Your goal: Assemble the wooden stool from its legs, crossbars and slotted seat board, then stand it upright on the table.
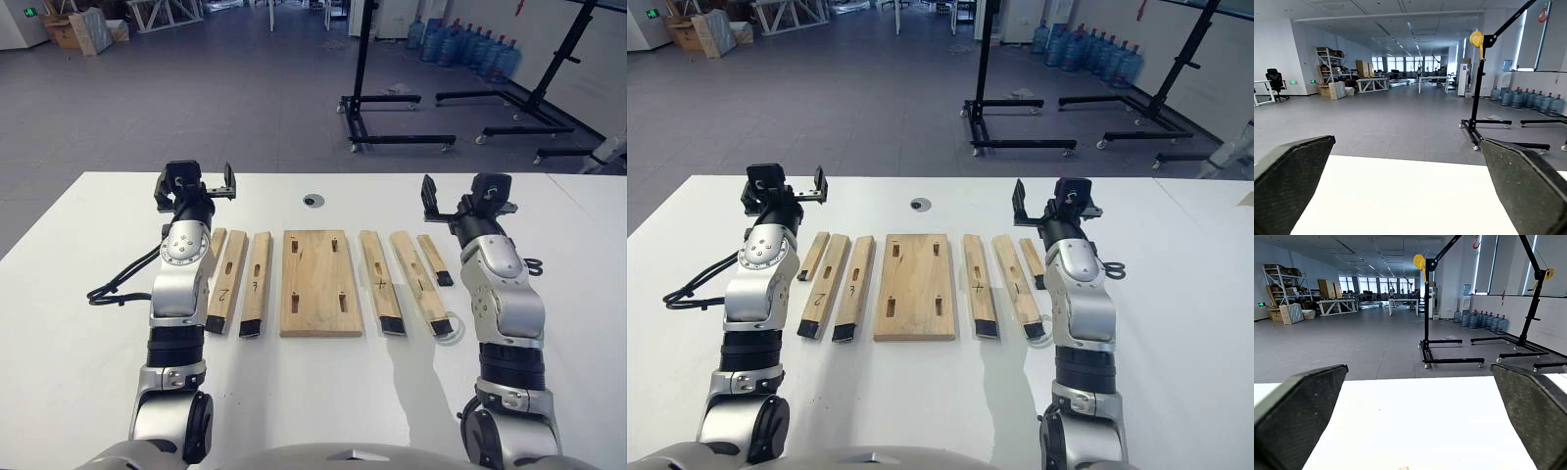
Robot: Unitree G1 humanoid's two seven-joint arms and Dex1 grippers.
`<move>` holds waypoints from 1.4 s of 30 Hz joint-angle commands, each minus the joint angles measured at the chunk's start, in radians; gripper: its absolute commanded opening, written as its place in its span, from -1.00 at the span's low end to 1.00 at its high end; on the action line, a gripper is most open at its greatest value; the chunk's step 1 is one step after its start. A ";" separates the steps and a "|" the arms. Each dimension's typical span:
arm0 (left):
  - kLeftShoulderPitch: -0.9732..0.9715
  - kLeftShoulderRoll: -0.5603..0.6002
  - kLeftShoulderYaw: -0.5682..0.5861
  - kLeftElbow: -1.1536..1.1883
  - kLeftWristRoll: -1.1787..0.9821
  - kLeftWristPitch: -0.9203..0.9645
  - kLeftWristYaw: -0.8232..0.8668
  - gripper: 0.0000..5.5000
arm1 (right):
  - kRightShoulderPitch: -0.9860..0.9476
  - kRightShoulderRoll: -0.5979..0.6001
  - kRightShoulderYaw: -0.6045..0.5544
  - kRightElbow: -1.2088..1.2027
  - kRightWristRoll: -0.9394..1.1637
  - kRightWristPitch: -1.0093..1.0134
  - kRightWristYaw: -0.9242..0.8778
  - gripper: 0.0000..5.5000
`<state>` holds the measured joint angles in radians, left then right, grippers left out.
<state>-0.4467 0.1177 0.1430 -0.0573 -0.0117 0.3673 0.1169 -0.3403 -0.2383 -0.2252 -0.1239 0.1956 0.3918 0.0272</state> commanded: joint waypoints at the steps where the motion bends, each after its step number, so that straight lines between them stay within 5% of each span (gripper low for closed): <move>1: -0.013 0.004 -0.003 0.000 0.009 -0.004 0.001 0.96 | -0.012 0.003 0.004 0.008 -0.007 -0.002 0.000 0.95; 39: -0.017 0.005 -0.011 0.003 0.008 -0.022 -0.001 0.96 | -0.016 0.014 0.011 0.004 -0.004 -0.002 -0.002 0.95; 42: -0.017 0.004 -0.010 0.003 0.007 -0.020 0.001 0.96 | -0.035 -0.063 -0.083 0.125 0.051 0.034 0.048 0.95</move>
<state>-0.4470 0.1178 0.1322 -0.0571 -0.0119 0.3464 0.1189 -0.3492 -0.2419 -0.2342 -0.0859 0.2058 0.3930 0.0401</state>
